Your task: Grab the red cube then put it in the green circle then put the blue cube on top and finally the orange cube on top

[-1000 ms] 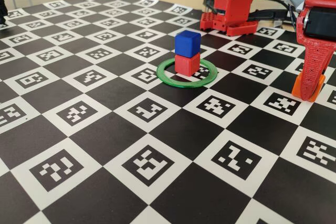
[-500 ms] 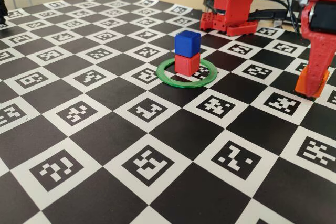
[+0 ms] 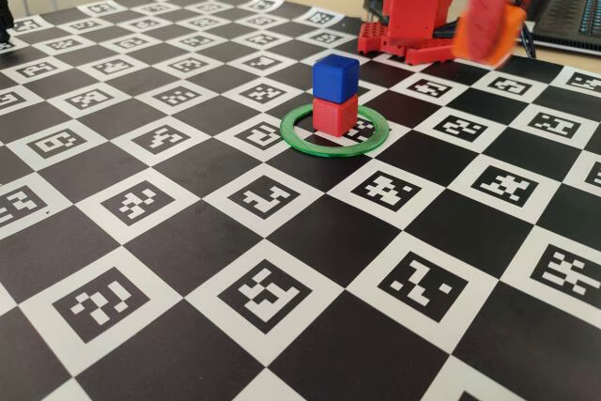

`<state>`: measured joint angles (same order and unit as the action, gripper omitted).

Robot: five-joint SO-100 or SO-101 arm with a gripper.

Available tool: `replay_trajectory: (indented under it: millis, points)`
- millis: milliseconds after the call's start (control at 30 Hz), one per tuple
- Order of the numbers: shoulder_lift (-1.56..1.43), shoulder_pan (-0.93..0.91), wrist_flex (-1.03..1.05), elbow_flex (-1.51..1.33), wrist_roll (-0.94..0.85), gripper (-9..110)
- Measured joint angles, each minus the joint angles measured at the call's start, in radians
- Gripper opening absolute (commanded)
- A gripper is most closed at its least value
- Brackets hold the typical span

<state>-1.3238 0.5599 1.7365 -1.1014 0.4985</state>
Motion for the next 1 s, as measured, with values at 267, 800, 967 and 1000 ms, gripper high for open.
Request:
replay_trajectory:
  millis: [267,800,967,1000]
  points:
    - [-0.209,-0.187,0.0,-0.166,-0.169,4]
    - [-0.38,-0.411,0.0,-0.416,-0.365,3]
    - [-0.449,-0.39,-0.025,-0.477,-0.347,3]
    - [-0.465,-0.377,-0.031,-0.491,-0.342,3]
